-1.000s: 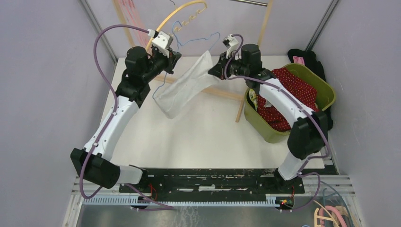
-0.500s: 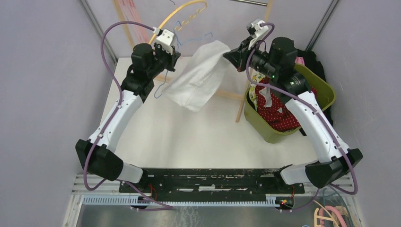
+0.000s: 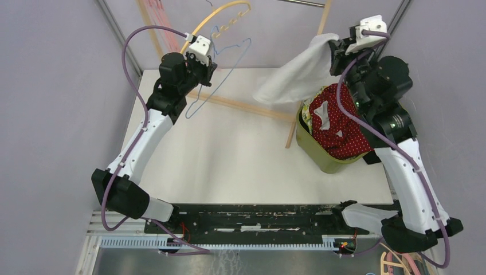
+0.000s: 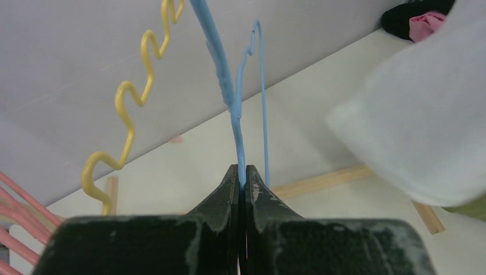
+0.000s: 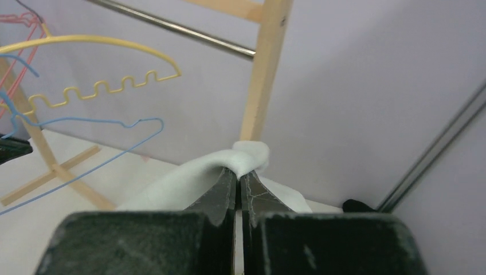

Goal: Remove the skirt from the hanger
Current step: Remove the skirt from the hanger, then place the skirt in the bin.

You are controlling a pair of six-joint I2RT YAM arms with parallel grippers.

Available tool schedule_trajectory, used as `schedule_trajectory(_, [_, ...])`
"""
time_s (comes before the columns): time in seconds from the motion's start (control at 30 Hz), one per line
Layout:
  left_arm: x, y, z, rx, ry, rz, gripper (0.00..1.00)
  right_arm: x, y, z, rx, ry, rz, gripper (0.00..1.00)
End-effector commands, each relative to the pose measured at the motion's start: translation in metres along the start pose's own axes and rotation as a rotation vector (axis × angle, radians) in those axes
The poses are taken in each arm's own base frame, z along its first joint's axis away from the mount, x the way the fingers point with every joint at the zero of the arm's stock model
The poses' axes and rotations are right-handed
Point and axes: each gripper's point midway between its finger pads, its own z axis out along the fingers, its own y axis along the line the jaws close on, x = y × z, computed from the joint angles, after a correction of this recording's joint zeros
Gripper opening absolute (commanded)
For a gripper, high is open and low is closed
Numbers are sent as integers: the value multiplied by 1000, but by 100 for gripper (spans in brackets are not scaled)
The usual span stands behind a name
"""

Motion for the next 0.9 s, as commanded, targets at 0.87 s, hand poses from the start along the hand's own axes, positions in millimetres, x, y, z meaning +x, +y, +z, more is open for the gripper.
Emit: schedule_trajectory(0.87, [-55,-6,-23,11,-123,68,3,134,-149,-64,725,266,-276,1])
